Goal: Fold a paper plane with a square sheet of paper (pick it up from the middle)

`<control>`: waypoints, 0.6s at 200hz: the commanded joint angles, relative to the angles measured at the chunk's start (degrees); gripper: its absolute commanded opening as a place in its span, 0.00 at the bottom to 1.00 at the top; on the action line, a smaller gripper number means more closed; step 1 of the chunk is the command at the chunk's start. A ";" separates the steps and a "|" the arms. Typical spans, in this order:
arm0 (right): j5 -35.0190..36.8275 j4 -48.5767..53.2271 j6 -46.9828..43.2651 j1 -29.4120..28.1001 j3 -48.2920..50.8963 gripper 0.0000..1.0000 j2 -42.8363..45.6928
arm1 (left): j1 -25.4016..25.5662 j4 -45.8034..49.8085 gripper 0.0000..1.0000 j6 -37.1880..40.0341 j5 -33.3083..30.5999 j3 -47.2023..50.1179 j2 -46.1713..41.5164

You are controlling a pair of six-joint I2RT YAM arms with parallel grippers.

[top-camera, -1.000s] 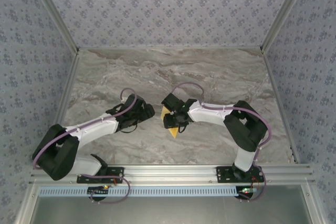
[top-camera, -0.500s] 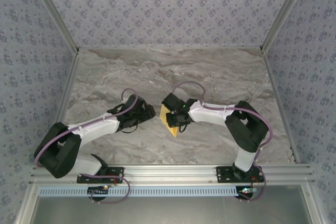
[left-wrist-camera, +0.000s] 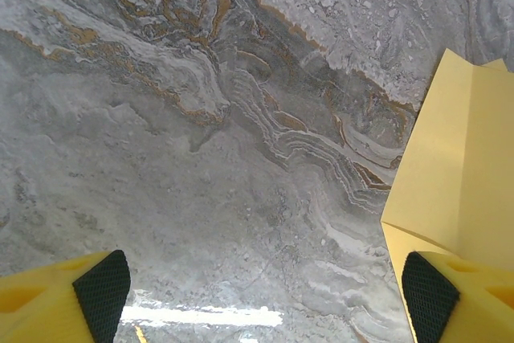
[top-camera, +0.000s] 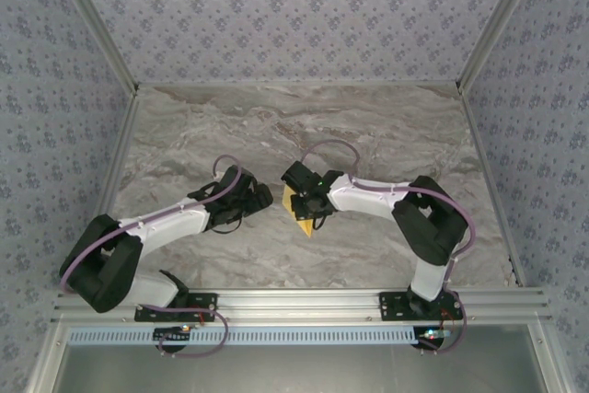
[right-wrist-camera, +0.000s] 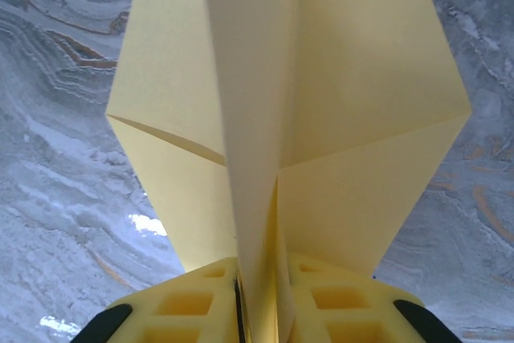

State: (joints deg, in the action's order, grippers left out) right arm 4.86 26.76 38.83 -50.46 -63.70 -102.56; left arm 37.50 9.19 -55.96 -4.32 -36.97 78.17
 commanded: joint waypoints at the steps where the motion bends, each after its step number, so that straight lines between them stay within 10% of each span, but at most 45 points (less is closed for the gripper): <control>1: 2.23 2.84 1.16 -0.30 -1.98 0.21 -1.45 | -0.21 0.04 0.91 1.22 0.49 -1.70 0.84; 120: 7.53 9.33 1.39 -0.83 -7.13 0.10 -6.41 | -0.22 0.56 0.92 1.47 0.52 -2.01 1.01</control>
State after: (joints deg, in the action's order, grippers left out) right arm 9.87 32.27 39.55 -50.85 -68.88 -107.59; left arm 37.50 9.21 -55.55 -4.29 -37.04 78.87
